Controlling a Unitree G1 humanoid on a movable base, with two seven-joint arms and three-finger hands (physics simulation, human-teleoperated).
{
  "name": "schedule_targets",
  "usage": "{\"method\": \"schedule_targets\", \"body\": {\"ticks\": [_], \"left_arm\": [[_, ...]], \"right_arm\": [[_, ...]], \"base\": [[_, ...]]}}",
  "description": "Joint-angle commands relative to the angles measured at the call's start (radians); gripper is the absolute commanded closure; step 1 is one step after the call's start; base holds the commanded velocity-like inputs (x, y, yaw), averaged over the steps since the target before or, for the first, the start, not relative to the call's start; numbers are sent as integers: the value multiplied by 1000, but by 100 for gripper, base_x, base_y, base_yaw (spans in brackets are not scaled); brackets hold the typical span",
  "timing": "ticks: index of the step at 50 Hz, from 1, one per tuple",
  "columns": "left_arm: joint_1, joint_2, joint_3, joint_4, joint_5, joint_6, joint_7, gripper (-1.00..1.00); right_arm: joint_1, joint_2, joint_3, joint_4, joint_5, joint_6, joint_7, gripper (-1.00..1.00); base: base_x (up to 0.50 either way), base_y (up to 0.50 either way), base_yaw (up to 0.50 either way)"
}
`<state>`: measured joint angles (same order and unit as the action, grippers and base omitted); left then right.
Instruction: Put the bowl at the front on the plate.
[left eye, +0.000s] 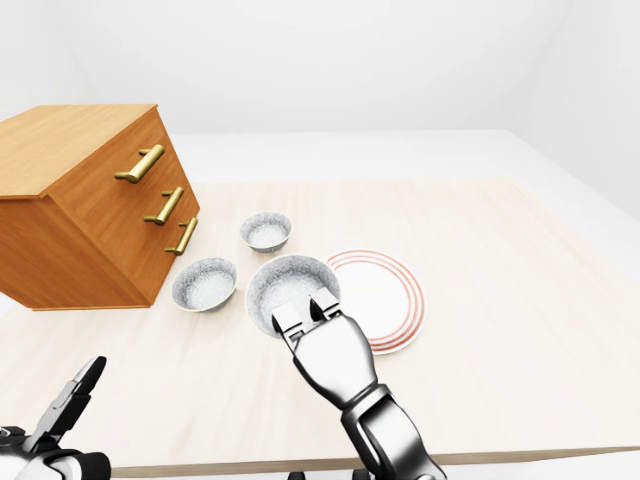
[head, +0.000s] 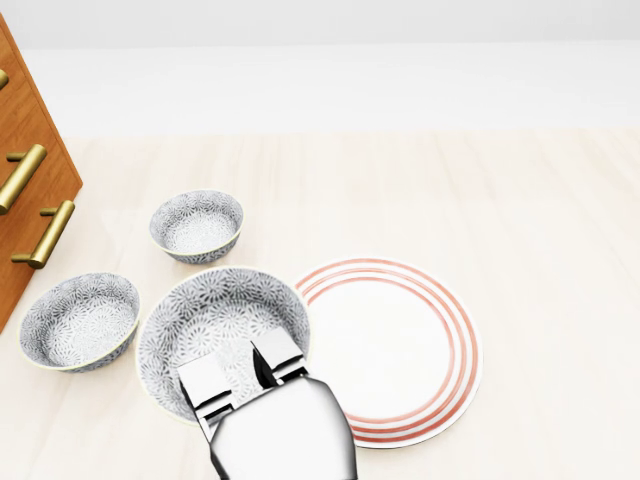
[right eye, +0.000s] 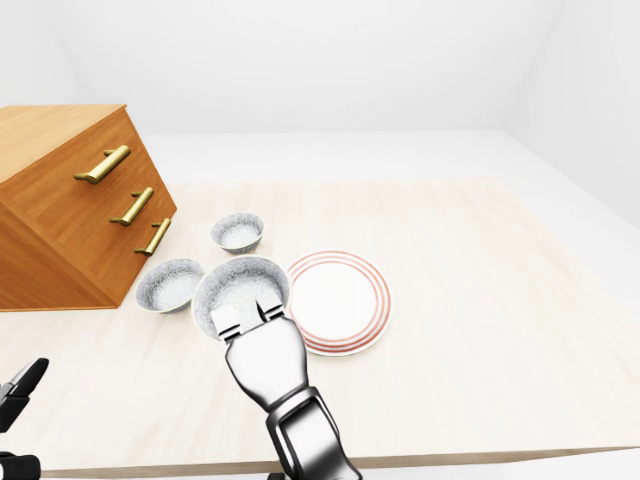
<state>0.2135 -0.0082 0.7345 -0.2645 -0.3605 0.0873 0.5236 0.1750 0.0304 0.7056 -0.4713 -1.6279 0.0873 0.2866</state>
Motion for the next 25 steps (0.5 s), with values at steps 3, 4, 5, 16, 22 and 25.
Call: {"method": "schedule_targets", "body": {"ticks": [3,4,5,16,22,25], "left_arm": [[6,-1,0,-5,-4,0,0,-100],[1,-1,-1,6,-2,0,0,-100],[5,-1,1,-2,-5,0,0,-100],[0,-2,-2,10,-1,0,0,-100],[4,-2,0,-7,-7,0,0,-100],[5,-3,4,-13,-7,0,0,-100]], "right_arm": [[19,-10,-55,-27,54,0,-71,100],[21,-22,-73,-24,77,0,-91,100],[25,-24,-79,-32,87,0,-102,100],[44,-53,-152,-52,131,0,-130,100],[31,-47,-190,-2,133,0,-146,100],[22,-45,-212,6,123,0,-133,100]], "base": [[0,0,0],[0,0,0],[0,0,0],[0,0,0],[0,0,0],[0,0,0]]}}
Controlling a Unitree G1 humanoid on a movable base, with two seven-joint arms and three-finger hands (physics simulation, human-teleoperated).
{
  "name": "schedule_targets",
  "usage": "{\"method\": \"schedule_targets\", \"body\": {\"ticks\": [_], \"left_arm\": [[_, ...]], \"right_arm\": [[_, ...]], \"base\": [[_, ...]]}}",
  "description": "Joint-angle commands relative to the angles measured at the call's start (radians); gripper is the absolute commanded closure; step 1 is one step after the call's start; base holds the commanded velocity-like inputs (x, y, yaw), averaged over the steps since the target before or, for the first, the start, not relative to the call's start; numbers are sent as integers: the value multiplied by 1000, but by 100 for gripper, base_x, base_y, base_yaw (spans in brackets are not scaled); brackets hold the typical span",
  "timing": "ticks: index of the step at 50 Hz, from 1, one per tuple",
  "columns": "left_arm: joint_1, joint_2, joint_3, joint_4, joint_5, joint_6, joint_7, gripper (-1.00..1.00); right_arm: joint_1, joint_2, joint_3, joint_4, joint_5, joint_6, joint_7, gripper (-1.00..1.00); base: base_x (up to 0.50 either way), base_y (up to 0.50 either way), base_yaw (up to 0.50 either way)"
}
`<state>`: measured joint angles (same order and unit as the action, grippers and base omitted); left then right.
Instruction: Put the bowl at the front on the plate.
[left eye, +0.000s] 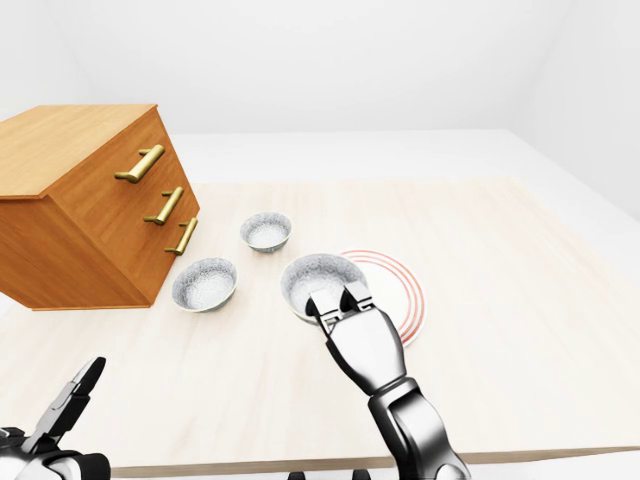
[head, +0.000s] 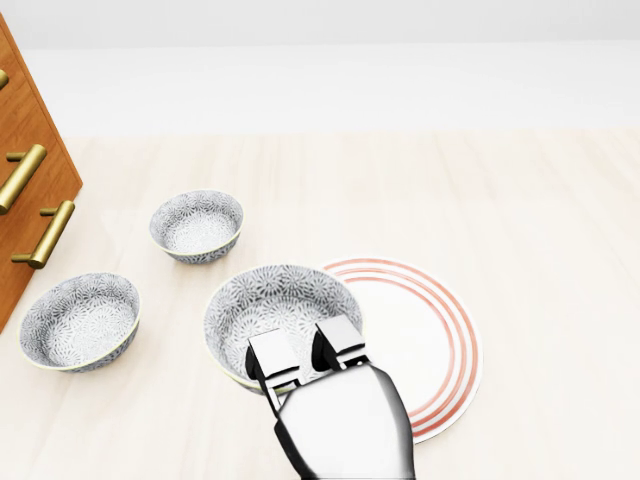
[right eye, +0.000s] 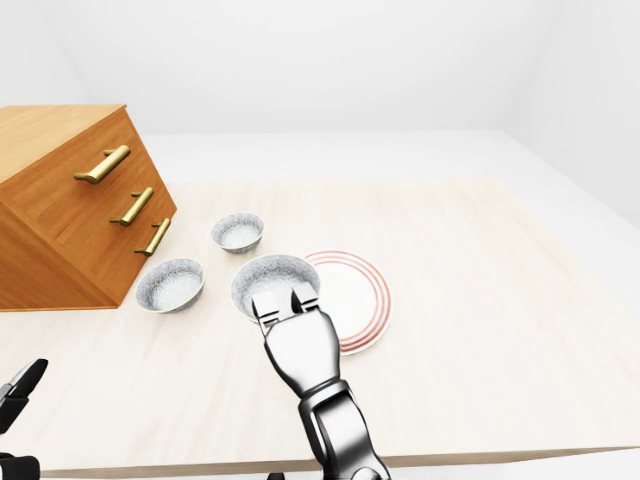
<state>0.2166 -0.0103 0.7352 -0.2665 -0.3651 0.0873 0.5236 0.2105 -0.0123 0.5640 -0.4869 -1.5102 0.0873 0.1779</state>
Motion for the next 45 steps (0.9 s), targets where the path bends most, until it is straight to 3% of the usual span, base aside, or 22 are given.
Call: {"method": "schedule_targets", "body": {"ticks": [1,24,45], "left_arm": [[0,-1,3,-7,0,0,0,-100],[3,-4,6,-14,2,0,0,-100],[1,-4,7,-15,5,0,0,-100]], "right_arm": [[-14,-5,-78,17,-11,0,-11,100],[-33,-7,-272,26,35,0,-5,100],[-136,6,-359,152,49,0,-22,100]], "base": [[0,0,0],[0,0,0],[0,0,0]]}}
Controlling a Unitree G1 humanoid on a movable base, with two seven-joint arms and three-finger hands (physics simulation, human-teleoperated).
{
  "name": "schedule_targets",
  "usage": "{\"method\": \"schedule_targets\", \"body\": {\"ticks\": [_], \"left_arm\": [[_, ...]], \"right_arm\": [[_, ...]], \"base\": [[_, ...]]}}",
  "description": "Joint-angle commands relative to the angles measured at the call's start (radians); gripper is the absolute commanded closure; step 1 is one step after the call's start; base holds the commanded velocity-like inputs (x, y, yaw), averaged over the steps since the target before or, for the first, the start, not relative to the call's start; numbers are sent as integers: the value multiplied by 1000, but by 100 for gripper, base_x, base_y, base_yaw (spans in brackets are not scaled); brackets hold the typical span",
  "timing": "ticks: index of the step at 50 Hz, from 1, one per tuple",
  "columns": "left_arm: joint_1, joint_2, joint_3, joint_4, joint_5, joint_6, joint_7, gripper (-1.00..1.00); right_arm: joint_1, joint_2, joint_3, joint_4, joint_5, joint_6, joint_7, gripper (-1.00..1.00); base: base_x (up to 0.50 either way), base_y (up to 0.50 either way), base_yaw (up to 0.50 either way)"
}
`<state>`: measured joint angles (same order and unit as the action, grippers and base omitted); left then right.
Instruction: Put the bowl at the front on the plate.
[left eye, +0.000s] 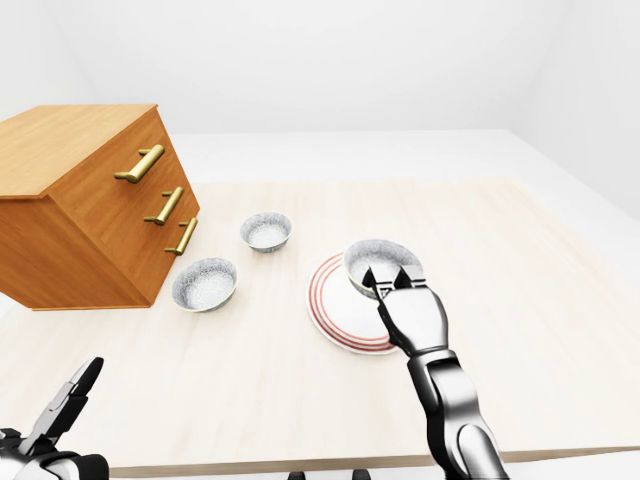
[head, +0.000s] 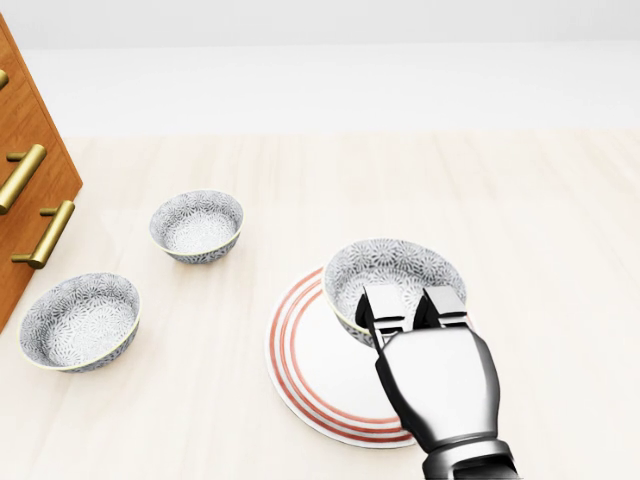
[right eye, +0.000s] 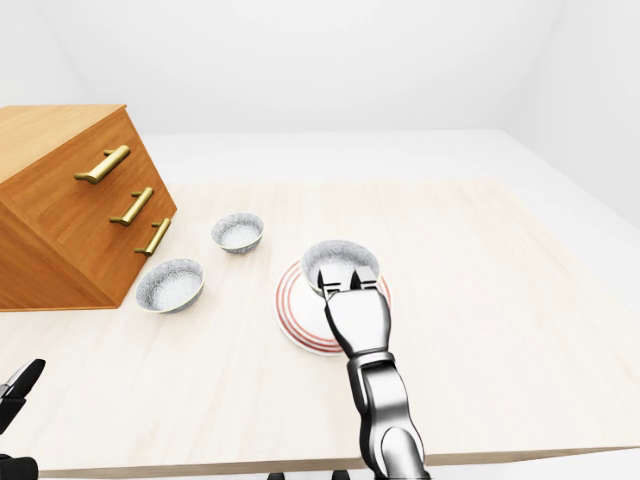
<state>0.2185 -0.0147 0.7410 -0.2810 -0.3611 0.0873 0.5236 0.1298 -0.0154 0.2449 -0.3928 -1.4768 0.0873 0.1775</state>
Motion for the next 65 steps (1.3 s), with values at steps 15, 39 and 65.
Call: {"method": "schedule_targets", "body": {"ticks": [15,39,65], "left_arm": [[-4,-1,1,2,5,0,0,-100],[-1,0,-4,8,1,0,0,-100],[1,3,-1,3,-9,0,0,-100]], "right_arm": [[-111,17,-46,172,50,0,-67,100],[-165,16,-58,251,114,0,-117,100],[-211,26,-50,346,110,0,-149,100]], "base": [[0,0,0],[0,0,0],[0,0,0]]}}
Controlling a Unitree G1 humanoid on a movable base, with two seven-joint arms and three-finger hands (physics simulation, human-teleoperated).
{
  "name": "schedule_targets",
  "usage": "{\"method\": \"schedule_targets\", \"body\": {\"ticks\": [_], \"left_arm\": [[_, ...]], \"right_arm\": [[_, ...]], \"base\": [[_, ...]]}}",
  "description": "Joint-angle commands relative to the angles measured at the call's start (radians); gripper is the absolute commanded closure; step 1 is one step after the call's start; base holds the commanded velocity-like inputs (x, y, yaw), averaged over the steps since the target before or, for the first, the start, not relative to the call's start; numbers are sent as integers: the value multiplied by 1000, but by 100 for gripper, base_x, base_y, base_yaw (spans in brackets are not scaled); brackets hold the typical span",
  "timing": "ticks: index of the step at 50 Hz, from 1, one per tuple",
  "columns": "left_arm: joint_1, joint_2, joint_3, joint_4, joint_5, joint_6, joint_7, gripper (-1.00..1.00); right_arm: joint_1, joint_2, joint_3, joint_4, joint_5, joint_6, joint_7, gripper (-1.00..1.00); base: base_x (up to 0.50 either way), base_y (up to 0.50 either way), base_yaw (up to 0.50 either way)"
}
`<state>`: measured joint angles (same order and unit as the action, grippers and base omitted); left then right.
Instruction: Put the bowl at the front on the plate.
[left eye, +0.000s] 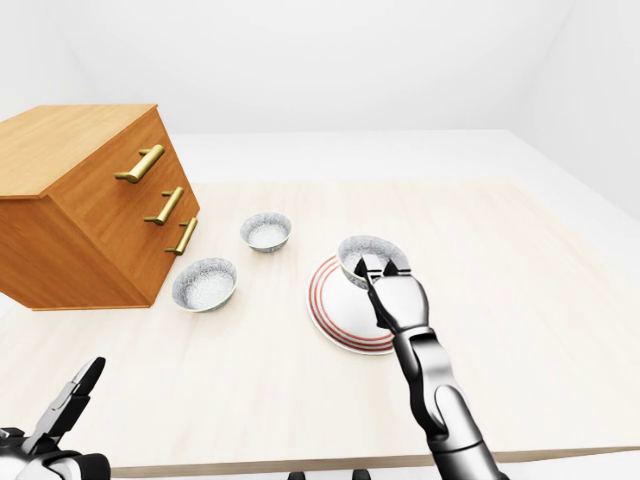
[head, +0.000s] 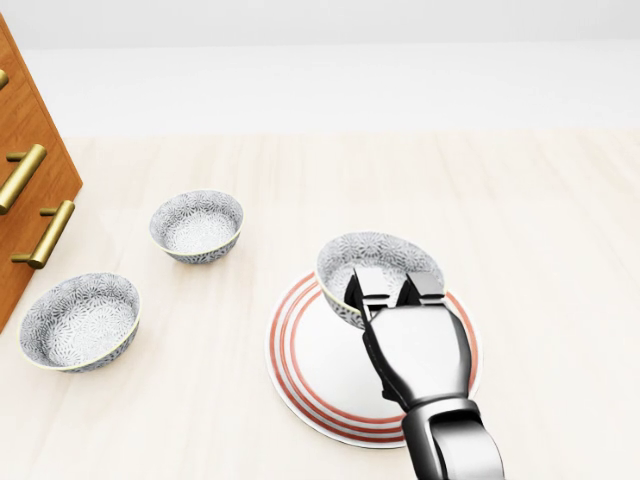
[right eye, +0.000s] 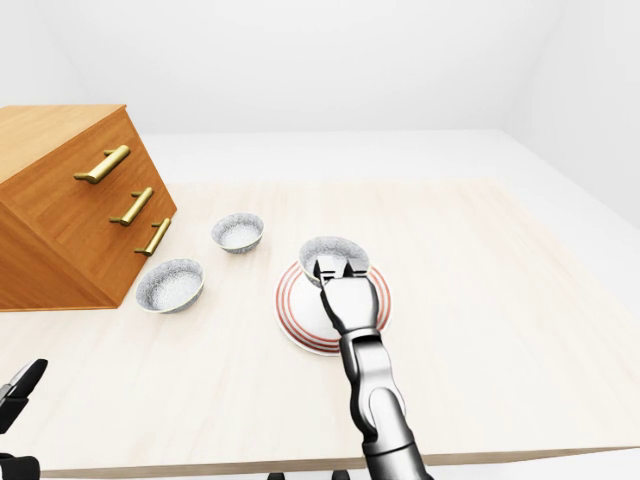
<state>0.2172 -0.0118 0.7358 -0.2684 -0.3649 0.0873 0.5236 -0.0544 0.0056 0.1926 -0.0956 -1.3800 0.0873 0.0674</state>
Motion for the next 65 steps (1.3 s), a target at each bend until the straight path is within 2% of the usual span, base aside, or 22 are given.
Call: {"method": "schedule_targets", "body": {"ticks": [1,22,28,36,44,65], "left_arm": [[-2,1,2,-1,-3,0,0,-100],[10,-8,19,-44,-5,0,0,-100],[-2,-7,11,-11,6,0,0,-100],[-3,-1,1,4,2,0,0,-100],[1,0,6,-7,-3,0,0,-100],[0,1,0,2,-3,0,0,-100]], "right_arm": [[-28,4,2,59,12,0,-42,100],[-8,-7,-9,73,29,0,-57,100],[-15,-8,-11,97,38,0,-65,100],[-20,-6,6,97,-11,0,-53,100],[-16,-1,15,137,-64,0,-113,100],[-16,-2,11,129,-52,0,-103,100]], "base": [[0,0,0],[0,0,0],[0,0,0],[0,0,0],[0,0,0],[0,0,0]]}}
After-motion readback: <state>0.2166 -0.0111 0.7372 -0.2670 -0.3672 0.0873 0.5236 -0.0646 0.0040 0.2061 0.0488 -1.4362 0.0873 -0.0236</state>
